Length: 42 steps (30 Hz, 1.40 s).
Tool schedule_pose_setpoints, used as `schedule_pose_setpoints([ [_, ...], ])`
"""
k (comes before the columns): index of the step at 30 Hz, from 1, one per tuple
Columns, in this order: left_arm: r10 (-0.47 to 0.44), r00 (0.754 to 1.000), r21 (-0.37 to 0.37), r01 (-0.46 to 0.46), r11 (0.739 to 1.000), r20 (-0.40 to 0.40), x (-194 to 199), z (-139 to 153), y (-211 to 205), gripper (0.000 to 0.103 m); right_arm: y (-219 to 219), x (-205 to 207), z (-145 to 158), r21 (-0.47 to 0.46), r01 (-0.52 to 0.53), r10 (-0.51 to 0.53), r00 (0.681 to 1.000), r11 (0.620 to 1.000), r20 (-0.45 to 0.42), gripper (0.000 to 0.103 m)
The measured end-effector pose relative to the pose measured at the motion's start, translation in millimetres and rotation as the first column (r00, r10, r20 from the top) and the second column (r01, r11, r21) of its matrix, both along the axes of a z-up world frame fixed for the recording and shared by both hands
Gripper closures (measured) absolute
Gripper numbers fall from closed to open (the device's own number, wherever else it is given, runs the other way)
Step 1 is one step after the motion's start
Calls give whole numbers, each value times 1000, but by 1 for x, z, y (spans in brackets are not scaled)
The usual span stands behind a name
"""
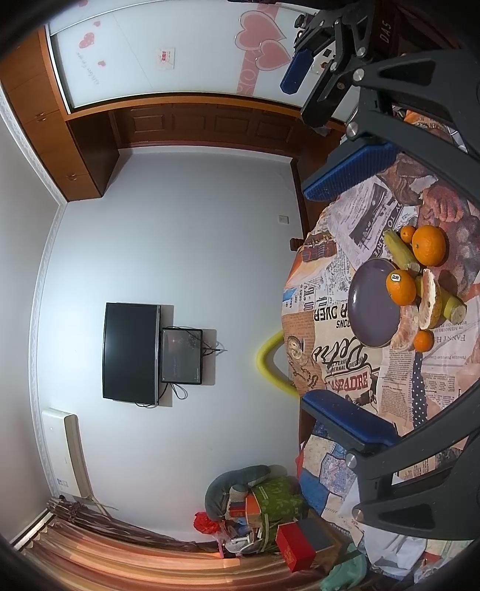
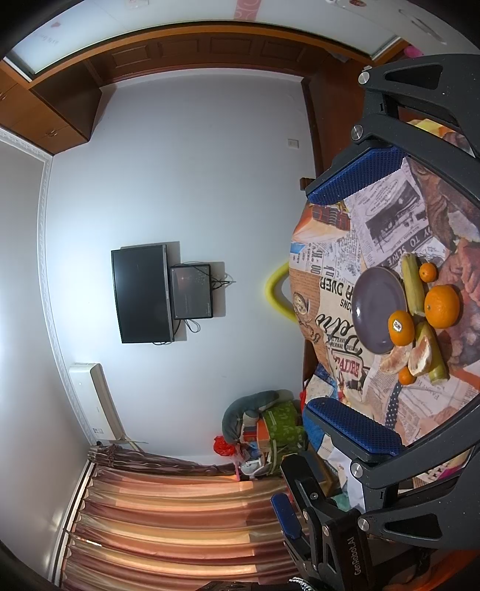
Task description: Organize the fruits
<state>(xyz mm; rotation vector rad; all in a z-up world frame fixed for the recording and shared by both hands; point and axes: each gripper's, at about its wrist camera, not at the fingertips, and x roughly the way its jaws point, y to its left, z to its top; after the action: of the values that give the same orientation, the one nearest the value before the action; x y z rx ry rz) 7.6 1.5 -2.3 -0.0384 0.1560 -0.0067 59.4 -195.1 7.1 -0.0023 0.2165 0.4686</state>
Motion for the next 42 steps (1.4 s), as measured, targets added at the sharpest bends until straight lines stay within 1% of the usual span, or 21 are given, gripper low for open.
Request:
schedule_pose_setpoints([
  [17, 3, 1000, 1, -3, 1000, -7, 3, -2, 1, 0, -3, 3, -3, 3, -2, 2, 1000, 1000, -11, 0],
  [23, -5, 999, 17, 6, 1000, -39, 13, -10, 4, 0, -3, 15, -16, -23, -5, 4, 998, 1000, -59, 0],
  [26, -7, 996, 30, 10, 1000, -83, 24, -20, 8, 0, -2, 24, -31, -64, 4, -10, 995, 998, -98, 0],
  [32, -30, 978, 33, 37, 999, -207, 52, -51, 14, 0, 2, 45, -68, -126, -18, -12, 974, 992, -227, 0],
  [35, -33, 962, 33, 44, 999, -270, 65, -70, 17, 0, 4, 57, -88, -136, -51, 7, 952, 989, -307, 0],
  [36, -39, 953, 32, 51, 998, -299, 71, -78, 18, 0, 6, 61, -94, -142, -62, 11, 943, 988, -332, 0],
  [39, -42, 935, 35, 57, 998, -351, 82, -96, 19, 0, 10, 71, -115, -171, -84, 9, 917, 982, -399, 0],
  [42, -48, 917, 24, 63, 998, -396, 92, -112, 21, 0, 15, 79, -132, -179, -113, 19, 890, 977, -455, 0],
])
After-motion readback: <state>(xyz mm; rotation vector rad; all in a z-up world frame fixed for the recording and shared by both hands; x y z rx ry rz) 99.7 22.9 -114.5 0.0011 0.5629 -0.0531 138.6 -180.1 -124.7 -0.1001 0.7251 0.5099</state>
